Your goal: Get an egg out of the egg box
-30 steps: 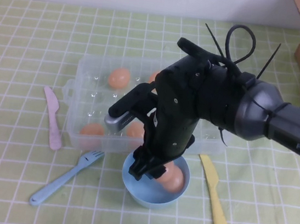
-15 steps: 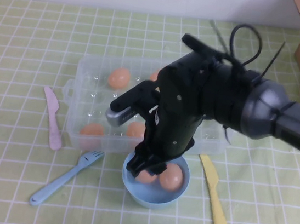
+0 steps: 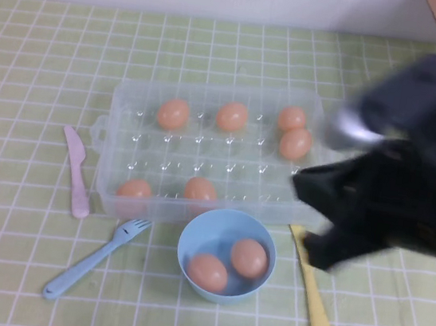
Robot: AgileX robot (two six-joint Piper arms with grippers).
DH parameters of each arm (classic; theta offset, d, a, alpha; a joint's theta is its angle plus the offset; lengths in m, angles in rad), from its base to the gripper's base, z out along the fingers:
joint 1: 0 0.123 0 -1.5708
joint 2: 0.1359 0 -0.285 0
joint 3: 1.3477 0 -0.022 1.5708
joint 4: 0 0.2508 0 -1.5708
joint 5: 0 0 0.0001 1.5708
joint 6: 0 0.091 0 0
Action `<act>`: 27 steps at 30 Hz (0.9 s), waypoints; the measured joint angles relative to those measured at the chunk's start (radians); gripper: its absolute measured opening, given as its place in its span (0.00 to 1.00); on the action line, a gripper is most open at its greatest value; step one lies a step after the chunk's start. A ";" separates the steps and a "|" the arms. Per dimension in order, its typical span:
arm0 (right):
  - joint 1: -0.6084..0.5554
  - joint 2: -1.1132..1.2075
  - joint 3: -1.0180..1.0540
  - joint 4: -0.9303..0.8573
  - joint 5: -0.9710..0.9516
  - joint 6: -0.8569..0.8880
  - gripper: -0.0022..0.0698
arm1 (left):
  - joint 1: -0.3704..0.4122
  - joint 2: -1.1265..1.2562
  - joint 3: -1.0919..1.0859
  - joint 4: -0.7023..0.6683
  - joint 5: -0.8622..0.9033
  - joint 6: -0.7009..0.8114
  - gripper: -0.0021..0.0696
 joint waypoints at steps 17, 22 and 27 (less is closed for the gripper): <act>0.000 -0.756 0.434 -0.050 -0.241 0.004 0.01 | 0.000 0.000 0.000 0.006 0.000 0.000 0.02; 0.000 -0.761 0.434 -0.091 -0.107 0.004 0.01 | 0.000 0.000 0.000 0.006 0.000 0.000 0.02; 0.000 -0.761 0.436 -0.098 -0.044 0.004 0.01 | 0.000 0.000 0.000 0.006 0.000 0.000 0.02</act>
